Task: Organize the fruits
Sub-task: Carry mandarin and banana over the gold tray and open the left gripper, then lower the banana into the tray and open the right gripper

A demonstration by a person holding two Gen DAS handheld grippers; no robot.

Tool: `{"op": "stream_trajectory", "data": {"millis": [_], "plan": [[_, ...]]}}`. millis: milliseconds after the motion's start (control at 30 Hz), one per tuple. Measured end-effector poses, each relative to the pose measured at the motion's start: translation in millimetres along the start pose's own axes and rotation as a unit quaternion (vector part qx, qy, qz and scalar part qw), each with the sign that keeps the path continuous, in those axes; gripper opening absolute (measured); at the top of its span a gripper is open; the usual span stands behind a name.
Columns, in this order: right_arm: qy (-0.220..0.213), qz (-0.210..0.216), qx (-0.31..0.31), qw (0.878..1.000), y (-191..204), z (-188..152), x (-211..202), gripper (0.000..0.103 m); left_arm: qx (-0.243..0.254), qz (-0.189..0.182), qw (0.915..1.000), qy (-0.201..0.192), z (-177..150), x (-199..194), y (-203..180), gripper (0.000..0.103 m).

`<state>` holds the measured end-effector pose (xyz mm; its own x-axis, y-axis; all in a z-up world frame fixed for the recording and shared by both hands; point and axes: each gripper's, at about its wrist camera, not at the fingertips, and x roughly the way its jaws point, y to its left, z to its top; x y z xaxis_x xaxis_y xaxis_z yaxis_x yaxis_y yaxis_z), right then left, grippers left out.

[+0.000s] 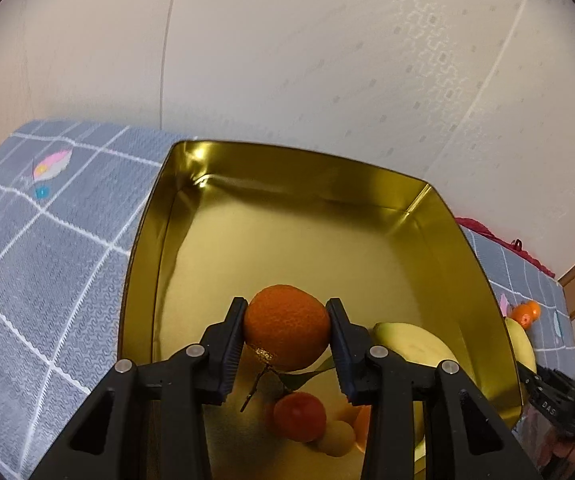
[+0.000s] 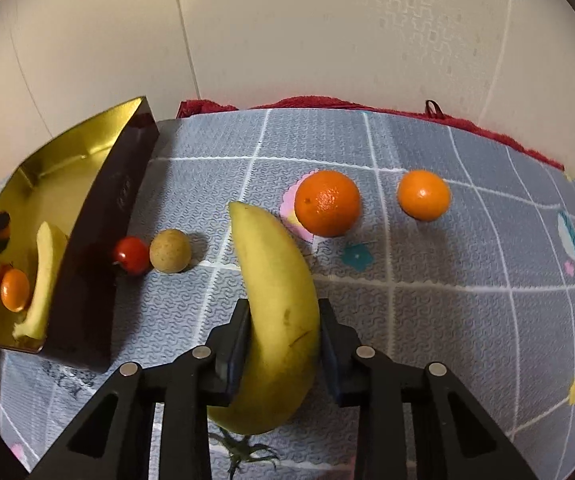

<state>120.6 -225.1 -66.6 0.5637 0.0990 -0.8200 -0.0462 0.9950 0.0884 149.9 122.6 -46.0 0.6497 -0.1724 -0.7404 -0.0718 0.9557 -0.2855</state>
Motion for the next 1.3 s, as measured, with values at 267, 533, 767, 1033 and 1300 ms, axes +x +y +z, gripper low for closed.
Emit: {"op": "stream_trajectory", "data": {"millis": [267, 533, 767, 1033, 1300], "plan": [[-0.046, 0.012, 0.031, 0.998, -8.9, 1.8, -25.4, 0.030, -0.003, 0.012, 0.9999, 0.007, -2.9, 2.7, 0.3, 0.043], [-0.143, 0.063, 0.051, 0.986, -4.2, 14.6, -63.9, 0.030, 0.023, 0.008, 0.9989, -0.040, -5.4, -17.8, -14.4, 0.076], [-0.172, 0.151, 0.040, 0.973, 40.0, 30.7, -72.5, 0.030, 0.038, 0.016, 0.9948, -0.093, -8.9, -42.1, -22.2, 0.097], [-0.143, 0.205, 0.016, 0.968, 104.1, 47.0, -45.6, 0.030, 0.084, 0.069, 0.9851, -0.134, -13.0, -58.7, -24.2, 0.101], [-0.103, 0.195, -0.055, 0.974, 168.6, 52.4, -8.9, 0.030, 0.052, 0.066, 0.9859, -0.145, -14.5, -71.7, 0.7, 0.103]]}}
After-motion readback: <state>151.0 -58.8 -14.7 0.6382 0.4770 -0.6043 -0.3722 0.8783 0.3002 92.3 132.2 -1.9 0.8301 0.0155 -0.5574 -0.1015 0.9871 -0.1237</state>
